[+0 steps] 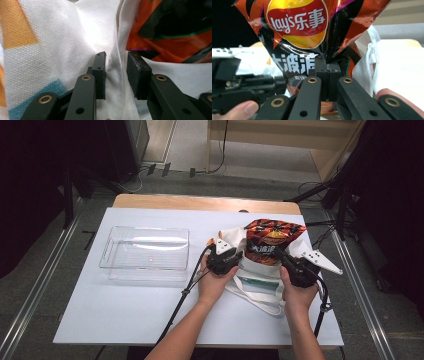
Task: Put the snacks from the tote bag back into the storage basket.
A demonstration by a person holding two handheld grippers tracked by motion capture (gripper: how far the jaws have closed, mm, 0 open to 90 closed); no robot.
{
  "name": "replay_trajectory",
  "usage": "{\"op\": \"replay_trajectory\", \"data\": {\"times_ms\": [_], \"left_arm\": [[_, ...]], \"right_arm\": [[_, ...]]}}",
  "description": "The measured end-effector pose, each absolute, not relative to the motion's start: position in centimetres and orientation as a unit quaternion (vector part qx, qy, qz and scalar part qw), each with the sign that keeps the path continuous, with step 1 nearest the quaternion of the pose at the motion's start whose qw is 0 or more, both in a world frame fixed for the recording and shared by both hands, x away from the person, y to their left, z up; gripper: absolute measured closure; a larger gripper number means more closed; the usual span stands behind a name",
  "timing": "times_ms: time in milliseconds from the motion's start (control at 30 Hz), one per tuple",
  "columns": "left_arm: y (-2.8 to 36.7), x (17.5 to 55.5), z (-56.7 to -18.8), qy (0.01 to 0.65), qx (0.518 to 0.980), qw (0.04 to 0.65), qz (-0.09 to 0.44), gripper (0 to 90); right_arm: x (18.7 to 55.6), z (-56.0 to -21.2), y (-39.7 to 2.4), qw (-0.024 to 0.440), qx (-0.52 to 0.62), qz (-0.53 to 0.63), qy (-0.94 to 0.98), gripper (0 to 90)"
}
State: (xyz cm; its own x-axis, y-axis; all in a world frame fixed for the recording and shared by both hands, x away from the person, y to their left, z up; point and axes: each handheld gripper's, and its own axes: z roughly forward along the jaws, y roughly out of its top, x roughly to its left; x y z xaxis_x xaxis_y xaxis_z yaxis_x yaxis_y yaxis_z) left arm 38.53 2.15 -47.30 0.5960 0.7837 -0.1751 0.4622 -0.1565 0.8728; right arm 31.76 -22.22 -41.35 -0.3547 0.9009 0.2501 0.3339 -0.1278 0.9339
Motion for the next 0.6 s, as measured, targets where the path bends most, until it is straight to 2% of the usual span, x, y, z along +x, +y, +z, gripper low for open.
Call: {"op": "replay_trajectory", "data": {"times_ms": [600], "left_arm": [[2.1,38.4,-47.3,0.417,0.743,0.498,0.165,68.8]], "right_arm": [[30.8,-39.0,-22.9,0.26,0.501,0.593,0.574,90.0]]}}
